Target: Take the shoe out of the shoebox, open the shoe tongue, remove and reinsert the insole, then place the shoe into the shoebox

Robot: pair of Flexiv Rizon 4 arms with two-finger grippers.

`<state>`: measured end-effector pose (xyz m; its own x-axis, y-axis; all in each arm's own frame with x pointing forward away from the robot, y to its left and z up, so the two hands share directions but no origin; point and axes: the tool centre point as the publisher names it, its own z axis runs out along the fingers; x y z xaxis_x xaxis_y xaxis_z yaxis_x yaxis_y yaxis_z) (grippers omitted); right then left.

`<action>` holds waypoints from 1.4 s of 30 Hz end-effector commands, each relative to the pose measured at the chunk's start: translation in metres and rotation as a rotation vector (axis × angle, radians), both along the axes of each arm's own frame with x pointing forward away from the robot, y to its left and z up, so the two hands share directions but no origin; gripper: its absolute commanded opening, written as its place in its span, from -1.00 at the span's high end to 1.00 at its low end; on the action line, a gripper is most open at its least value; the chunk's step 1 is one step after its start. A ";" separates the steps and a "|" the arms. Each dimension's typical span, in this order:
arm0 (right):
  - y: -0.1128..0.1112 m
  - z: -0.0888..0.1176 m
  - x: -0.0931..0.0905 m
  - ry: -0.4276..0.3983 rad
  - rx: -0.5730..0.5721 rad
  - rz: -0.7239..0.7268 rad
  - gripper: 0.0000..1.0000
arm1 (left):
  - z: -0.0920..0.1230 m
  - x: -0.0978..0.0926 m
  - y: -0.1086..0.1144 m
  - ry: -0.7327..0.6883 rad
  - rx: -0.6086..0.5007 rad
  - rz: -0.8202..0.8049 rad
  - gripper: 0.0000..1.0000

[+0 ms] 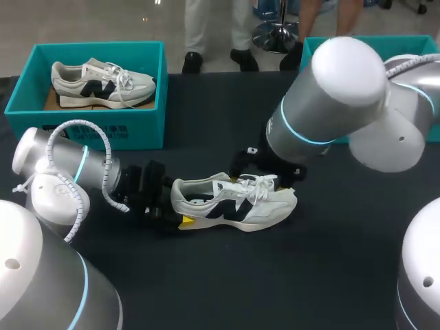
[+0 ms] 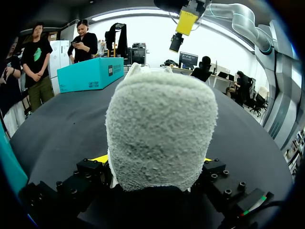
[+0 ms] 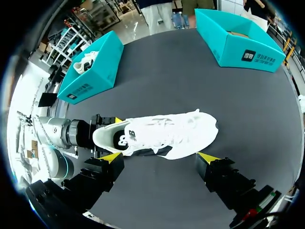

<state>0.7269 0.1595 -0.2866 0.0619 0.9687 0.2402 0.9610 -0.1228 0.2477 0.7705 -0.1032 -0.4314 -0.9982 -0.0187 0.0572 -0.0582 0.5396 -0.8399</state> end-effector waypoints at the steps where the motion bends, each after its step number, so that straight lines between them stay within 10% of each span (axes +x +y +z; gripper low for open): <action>1: 0.031 -0.005 0.009 0.021 -0.113 -0.023 -1.00 | -0.009 0.000 -0.004 -0.001 0.005 0.002 1.00; 42: 0.057 -0.058 0.039 0.228 -0.415 0.081 -1.00 | -0.009 0.000 -0.004 -0.001 0.005 0.002 1.00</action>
